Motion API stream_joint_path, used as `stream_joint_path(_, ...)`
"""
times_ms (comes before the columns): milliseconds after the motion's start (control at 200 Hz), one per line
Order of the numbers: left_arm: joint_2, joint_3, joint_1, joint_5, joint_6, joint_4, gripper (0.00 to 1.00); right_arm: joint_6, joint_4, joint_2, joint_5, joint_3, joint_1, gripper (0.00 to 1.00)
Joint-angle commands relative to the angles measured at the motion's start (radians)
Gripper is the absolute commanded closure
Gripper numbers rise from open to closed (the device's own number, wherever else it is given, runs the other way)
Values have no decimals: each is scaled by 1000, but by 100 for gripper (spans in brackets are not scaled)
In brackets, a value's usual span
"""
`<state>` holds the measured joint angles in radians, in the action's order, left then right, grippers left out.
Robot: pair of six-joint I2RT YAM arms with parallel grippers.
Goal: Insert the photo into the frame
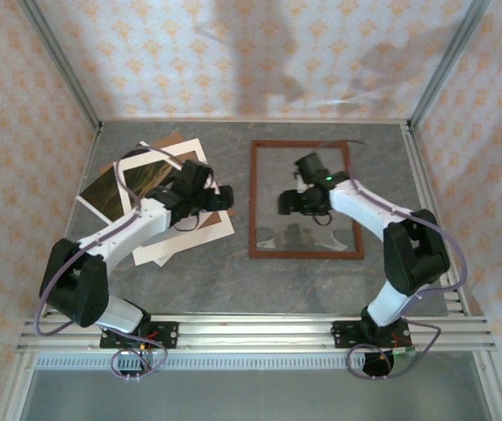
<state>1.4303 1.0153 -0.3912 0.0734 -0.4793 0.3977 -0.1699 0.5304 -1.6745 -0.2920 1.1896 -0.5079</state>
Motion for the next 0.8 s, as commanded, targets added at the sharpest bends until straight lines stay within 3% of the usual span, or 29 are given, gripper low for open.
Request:
stream_joint_path(0, -78, -66, 118, -133, -65, 49, 0, -59, -177, -79, 8, 86, -104, 15)
stream_joint_path(270, -122, -187, 427, -157, -122, -53, 0, -188, -210, -337, 34, 347, -235, 15)
stream_joint_path(405, -65, -201, 552, -75, -139, -124, 0, -217, -219, -424, 22, 429, -242, 17)
stream_joint_path(796, 248, -56, 631, 46, -97, -92, 0, -250, -239, -488, 1, 470, -242, 22)
